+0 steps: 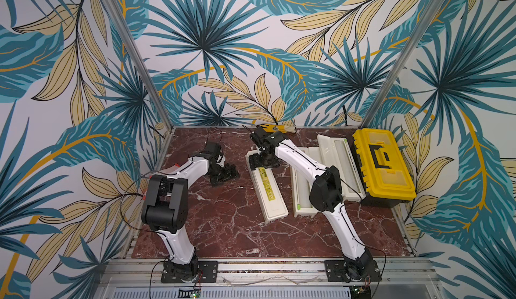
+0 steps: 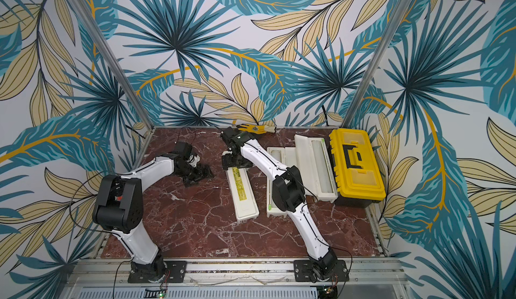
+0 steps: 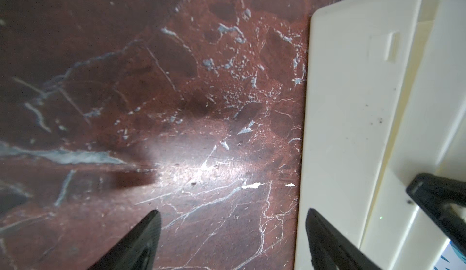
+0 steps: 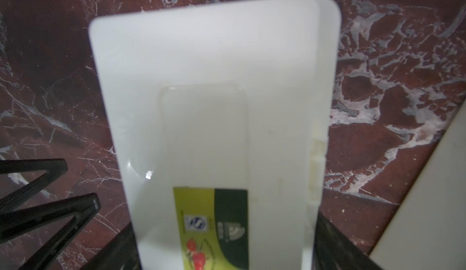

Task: Put plastic wrap rolls into dispensers
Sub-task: Close the lid on the plastic wrap cutting box.

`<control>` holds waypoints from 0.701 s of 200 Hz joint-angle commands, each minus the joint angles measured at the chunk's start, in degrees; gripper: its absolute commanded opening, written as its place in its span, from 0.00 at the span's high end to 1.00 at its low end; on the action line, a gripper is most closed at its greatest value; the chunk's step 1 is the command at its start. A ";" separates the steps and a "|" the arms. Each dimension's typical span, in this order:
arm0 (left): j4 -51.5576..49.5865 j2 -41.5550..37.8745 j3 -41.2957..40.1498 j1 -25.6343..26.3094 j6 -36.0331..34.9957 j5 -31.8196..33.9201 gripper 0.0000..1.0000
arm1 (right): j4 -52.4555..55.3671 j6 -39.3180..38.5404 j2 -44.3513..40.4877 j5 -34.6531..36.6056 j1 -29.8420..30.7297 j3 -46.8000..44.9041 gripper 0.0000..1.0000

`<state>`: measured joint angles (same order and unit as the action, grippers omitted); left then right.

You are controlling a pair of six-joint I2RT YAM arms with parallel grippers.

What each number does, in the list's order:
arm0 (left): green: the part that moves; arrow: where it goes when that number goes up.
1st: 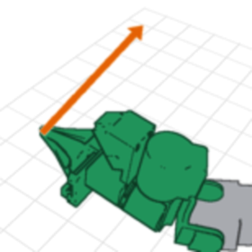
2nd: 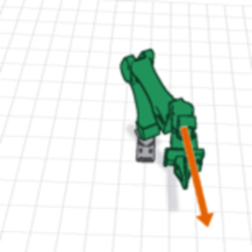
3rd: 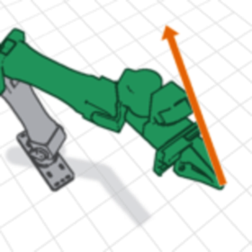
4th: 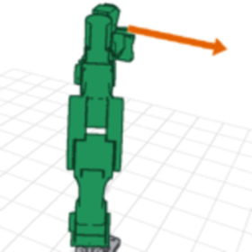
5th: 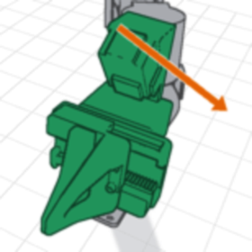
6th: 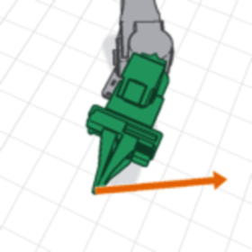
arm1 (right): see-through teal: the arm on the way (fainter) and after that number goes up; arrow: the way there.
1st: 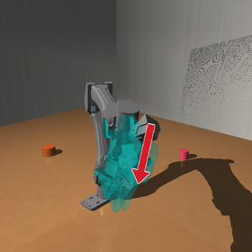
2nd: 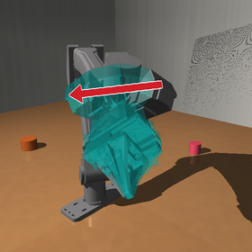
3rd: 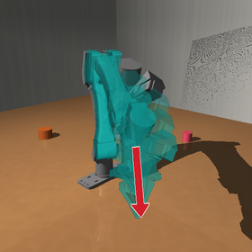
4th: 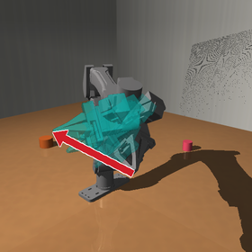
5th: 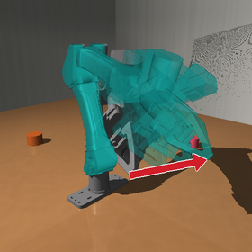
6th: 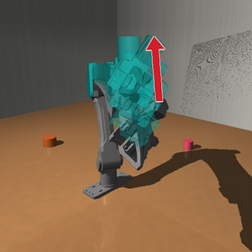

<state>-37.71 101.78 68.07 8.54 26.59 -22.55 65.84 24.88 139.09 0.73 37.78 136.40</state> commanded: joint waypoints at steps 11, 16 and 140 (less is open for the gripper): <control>0.76 -1.76 -1.81 0.17 -0.02 -0.31 0.09 | -1.06 2.05 -1.54 0.91 0.18 0.86 0.17; 0.78 -1.76 -1.80 0.17 -0.04 -0.35 0.09 | -1.06 2.16 -1.46 0.73 0.12 1.09 0.17; 1.95 -0.97 -2.84 0.17 0.04 -0.58 0.09 | -1.05 2.40 -0.71 -2.11 0.24 3.26 0.13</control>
<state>-36.80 101.78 67.00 8.56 26.59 -22.57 65.47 25.06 139.09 0.73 37.76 137.69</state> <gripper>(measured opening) 0.905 0.885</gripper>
